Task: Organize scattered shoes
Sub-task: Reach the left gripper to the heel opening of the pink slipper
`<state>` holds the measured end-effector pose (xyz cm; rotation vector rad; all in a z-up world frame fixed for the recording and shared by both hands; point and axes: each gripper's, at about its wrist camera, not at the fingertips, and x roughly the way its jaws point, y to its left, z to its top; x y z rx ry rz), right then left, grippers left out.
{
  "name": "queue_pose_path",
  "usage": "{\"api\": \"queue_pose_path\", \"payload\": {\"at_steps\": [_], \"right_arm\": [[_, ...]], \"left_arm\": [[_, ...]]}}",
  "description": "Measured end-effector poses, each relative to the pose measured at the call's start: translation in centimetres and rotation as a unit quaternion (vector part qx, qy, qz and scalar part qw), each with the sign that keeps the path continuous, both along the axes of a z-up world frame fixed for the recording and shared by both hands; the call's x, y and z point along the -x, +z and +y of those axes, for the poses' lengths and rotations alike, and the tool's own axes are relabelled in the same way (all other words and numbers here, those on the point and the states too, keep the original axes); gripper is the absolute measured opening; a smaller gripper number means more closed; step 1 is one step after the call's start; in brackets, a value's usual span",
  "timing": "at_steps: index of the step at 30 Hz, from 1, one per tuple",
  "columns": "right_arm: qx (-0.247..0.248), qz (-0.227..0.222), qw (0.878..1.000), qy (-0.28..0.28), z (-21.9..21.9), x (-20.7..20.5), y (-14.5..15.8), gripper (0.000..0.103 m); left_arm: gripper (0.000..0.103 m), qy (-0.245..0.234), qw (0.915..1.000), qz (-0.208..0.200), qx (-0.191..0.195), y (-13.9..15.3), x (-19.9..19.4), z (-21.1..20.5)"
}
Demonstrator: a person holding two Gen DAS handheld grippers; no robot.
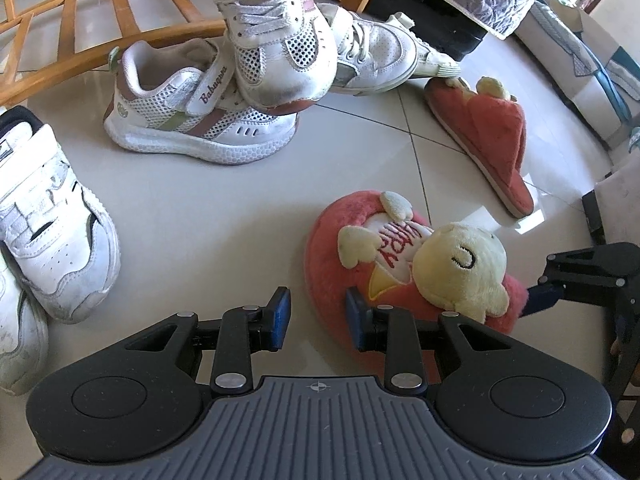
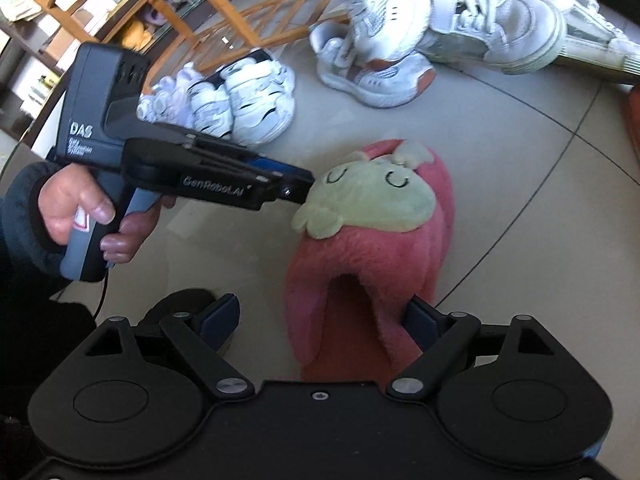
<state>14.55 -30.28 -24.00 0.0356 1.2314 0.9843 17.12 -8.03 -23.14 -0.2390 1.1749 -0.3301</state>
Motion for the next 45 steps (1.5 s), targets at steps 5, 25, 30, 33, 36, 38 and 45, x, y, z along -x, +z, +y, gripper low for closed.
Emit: {"api": "queue_pose_path", "payload": {"at_steps": [5, 25, 30, 33, 36, 38, 45], "right_arm": [[0.009, 0.001, 1.000, -0.010, -0.4, -0.2, -0.2, 0.090], [0.053, -0.015, 0.997, -0.053, -3.0, -0.9, -0.7, 0.093], [0.056, -0.022, 0.996, -0.065, -3.4, -1.0, -0.6, 0.094], [0.056, -0.029, 0.996, -0.069, -3.5, -1.1, -0.4, 0.094], [0.057, -0.033, 0.995, -0.072, -3.7, -1.1, -0.3, 0.097], [0.056, -0.033, 0.995, -0.073, -3.8, -1.1, -0.3, 0.097], [0.053, -0.039, 0.995, -0.073, -3.8, -1.0, 0.0, 0.097]], "left_arm": [[0.030, -0.002, 0.9997, 0.012, 0.019, 0.4, 1.0, 0.3], [0.051, -0.101, 0.9932, 0.034, 0.047, 1.2, 5.5, -4.1], [0.052, -0.110, 0.9927, 0.038, 0.031, 0.4, 5.4, -5.4], [0.046, -0.098, 0.9938, 0.047, 0.025, -0.3, 5.0, -5.8], [0.042, -0.102, 0.9937, 0.046, 0.006, -0.8, 5.0, -6.2], [0.036, -0.100, 0.9936, 0.052, 0.011, -1.0, 5.1, -6.1], [0.028, -0.076, 0.9960, 0.044, -0.014, -0.9, 4.6, -4.5]]}}
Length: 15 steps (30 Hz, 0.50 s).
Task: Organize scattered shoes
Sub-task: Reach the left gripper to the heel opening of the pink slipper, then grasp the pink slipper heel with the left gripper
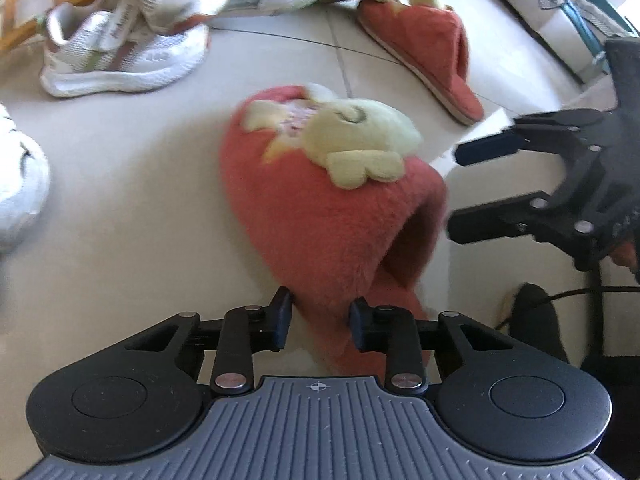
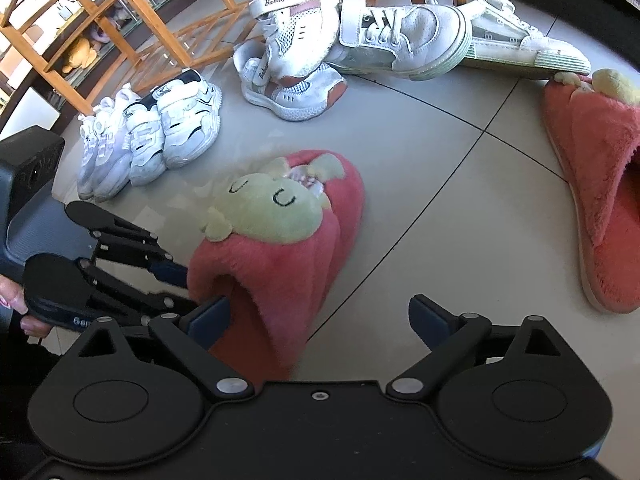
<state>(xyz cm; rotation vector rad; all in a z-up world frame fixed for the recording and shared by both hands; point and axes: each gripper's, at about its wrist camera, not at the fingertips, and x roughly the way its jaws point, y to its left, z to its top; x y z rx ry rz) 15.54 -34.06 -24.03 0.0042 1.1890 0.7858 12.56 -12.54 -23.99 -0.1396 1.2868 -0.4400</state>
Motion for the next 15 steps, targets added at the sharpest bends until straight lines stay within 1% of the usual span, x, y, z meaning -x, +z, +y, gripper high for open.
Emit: {"api": "queue_pose_path", "payload": {"at_steps": [2, 4, 9, 15], "right_arm": [[0.000, -0.002, 1.000, 0.000, 0.0, 0.0, 0.1, 0.097], [0.000, -0.005, 1.000, 0.001, 0.1, 0.0, 0.2, 0.097], [0.001, -0.005, 1.000, 0.003, 0.3, 0.0, 0.2, 0.097], [0.000, -0.011, 1.000, 0.003, 0.5, -0.2, 0.2, 0.097]], "left_arm": [[0.024, 0.015, 0.9999, -0.002, -0.005, -0.1, -0.3, 0.8], [0.024, 0.023, 0.9997, -0.005, -0.010, -0.1, -0.6, 1.3], [0.023, 0.041, 0.9985, -0.022, -0.027, 0.2, -1.8, 2.5], [0.023, 0.051, 0.9976, -0.034, -0.033, 0.2, -2.8, 3.1]]}}
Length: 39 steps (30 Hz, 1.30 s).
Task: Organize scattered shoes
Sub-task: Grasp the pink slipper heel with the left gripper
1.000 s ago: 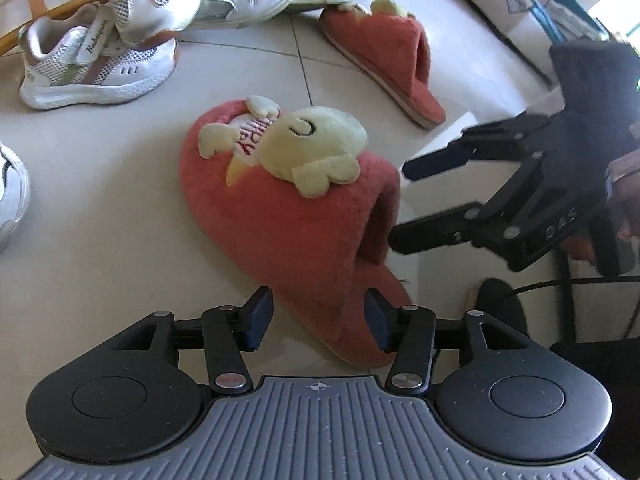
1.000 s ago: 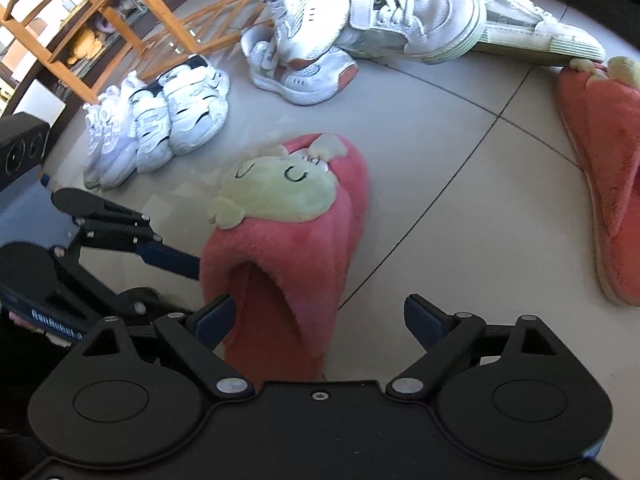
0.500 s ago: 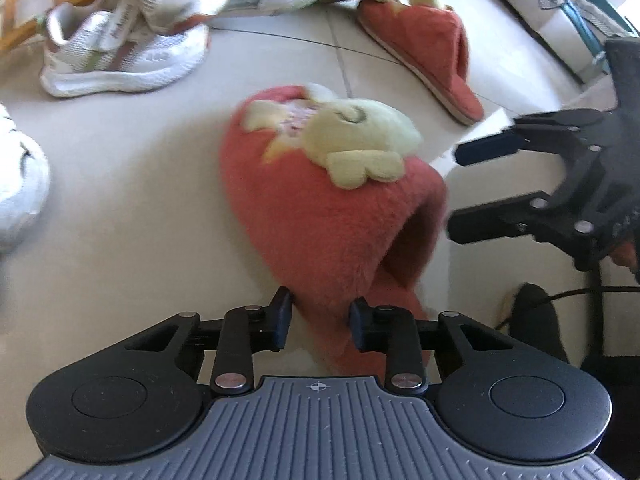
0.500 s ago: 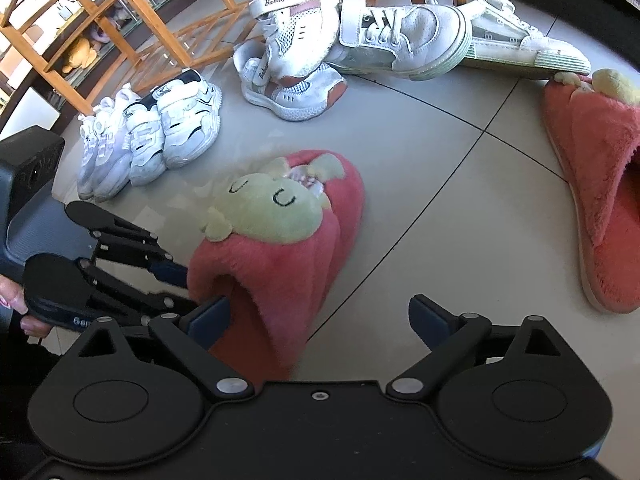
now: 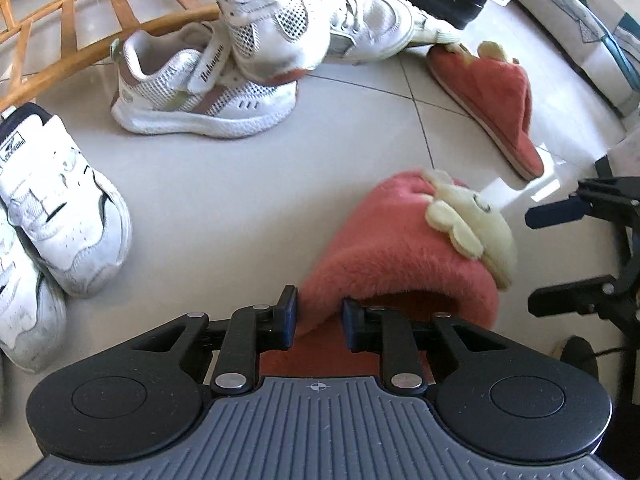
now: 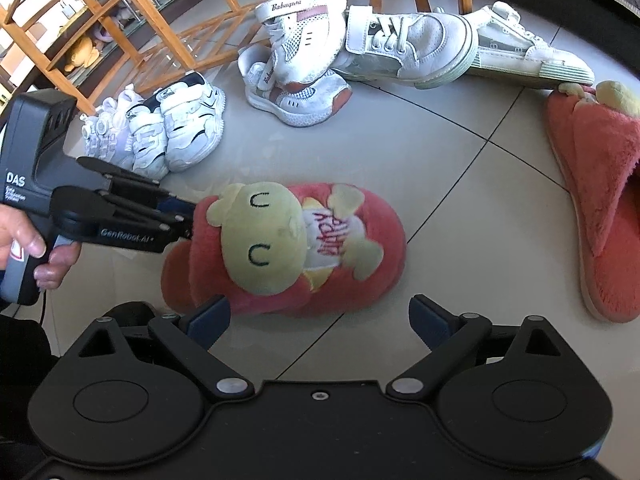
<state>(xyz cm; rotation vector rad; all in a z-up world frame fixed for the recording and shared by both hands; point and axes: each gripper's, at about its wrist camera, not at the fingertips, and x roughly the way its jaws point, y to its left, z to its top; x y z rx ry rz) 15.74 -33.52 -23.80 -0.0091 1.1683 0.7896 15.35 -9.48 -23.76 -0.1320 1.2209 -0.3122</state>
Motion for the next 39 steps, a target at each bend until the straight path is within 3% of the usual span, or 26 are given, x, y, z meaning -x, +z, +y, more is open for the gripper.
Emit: {"api": "queue_pose_path", "payload": {"at_steps": [19, 29, 39], "right_arm": [[-0.002, -0.005, 1.000, 0.023, 1.0, 0.1, 0.1, 0.098], [0.029, -0.049, 0.995, 0.086, 3.0, 0.2, 0.4, 0.101], [0.048, -0.070, 0.991, 0.103, 4.1, -1.4, -0.1, 0.101]], "left_arm": [[0.024, 0.002, 1.0000, -0.007, 0.000, -0.7, -0.9, -0.1], [0.024, -0.055, 0.9971, -0.040, -0.034, -0.6, -2.4, -1.8], [0.025, -0.043, 0.9982, -0.041, -0.010, -0.3, -4.3, -2.0]]}}
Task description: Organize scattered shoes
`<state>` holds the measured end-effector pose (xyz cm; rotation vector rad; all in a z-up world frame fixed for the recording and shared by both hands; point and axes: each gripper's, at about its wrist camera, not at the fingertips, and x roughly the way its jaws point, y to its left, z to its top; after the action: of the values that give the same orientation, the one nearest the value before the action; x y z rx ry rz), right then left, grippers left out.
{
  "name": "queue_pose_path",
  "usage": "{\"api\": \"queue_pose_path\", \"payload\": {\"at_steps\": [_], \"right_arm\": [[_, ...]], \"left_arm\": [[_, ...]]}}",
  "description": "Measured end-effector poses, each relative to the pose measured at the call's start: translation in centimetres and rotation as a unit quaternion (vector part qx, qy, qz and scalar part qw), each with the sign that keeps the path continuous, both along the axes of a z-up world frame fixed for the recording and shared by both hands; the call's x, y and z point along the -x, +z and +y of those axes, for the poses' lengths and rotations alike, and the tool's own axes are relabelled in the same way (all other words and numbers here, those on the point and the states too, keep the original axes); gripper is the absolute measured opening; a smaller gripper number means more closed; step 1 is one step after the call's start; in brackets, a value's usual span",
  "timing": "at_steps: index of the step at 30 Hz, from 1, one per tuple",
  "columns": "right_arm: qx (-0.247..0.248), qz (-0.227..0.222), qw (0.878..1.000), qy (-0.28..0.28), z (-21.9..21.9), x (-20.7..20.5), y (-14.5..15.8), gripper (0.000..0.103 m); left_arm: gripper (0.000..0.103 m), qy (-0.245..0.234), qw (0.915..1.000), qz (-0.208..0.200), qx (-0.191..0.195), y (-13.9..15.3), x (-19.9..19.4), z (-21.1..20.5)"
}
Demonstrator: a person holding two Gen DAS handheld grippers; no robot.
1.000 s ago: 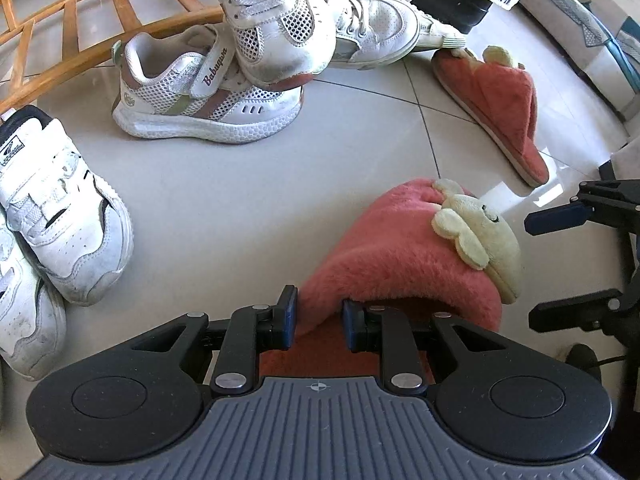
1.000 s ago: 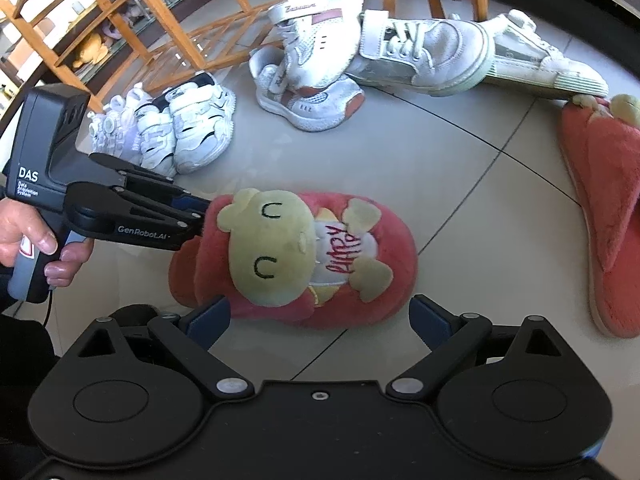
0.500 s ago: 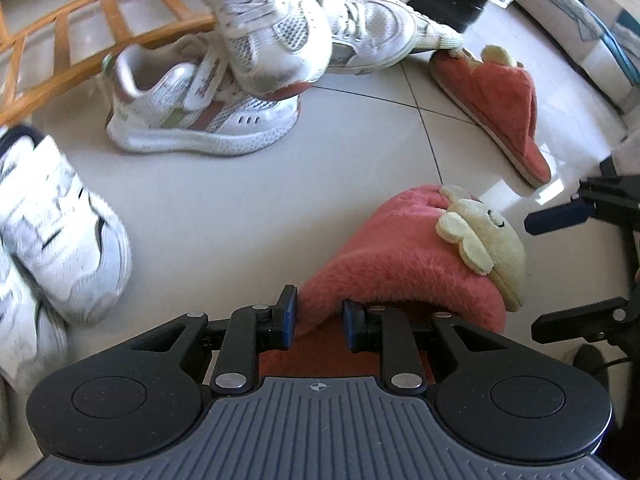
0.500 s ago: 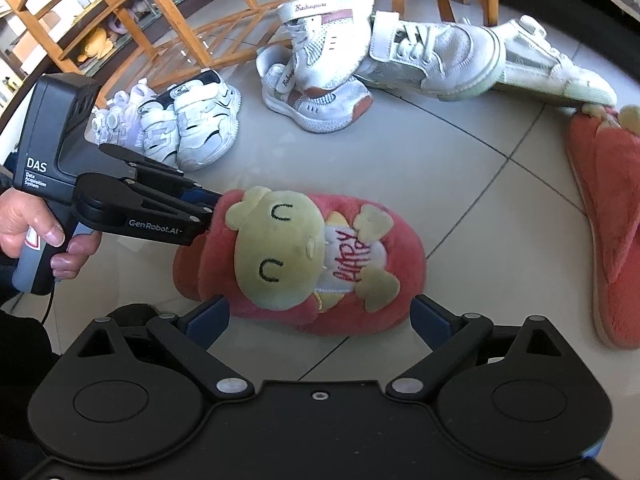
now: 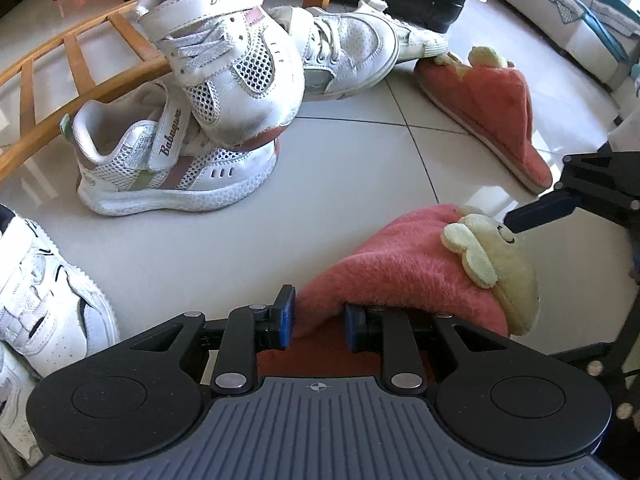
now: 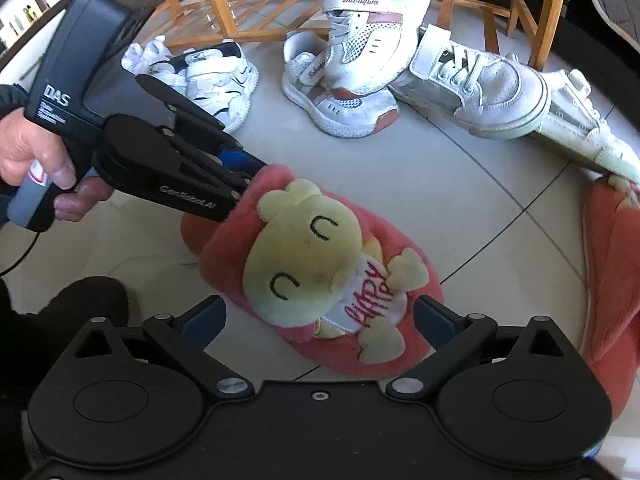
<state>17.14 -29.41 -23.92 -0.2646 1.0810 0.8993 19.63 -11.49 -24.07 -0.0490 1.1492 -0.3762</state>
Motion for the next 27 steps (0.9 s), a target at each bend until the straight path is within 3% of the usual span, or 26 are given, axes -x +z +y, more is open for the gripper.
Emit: {"api": "queue_pose_path", "payload": {"at_steps": [6, 10, 17, 22, 27], "right_arm": [[0.005, -0.009, 1.000, 0.009, 0.2, -1.0, 0.0, 0.103], [0.014, 0.010, 1.000, 0.020, 0.5, -1.4, -0.9, 0.103], [0.017, 0.016, 0.999, 0.026, 0.7, -0.5, -1.1, 0.103], [0.016, 0.017, 1.000, 0.016, 0.9, -0.3, -1.1, 0.103], [0.011, 0.020, 1.000, 0.012, 1.1, 0.4, -1.0, 0.103]], "left_arm": [[0.025, 0.004, 1.0000, 0.003, 0.008, 0.1, 0.1, 0.4], [0.029, 0.013, 0.9998, 0.004, 0.016, 0.5, 0.5, 1.0], [0.029, 0.043, 0.9969, 0.009, 0.066, 2.4, 2.7, 3.4], [0.030, -0.006, 0.9939, 0.011, 0.110, 3.3, 3.6, 2.1], [0.031, -0.042, 0.9964, -0.006, 0.074, 3.6, 4.1, 0.5]]}}
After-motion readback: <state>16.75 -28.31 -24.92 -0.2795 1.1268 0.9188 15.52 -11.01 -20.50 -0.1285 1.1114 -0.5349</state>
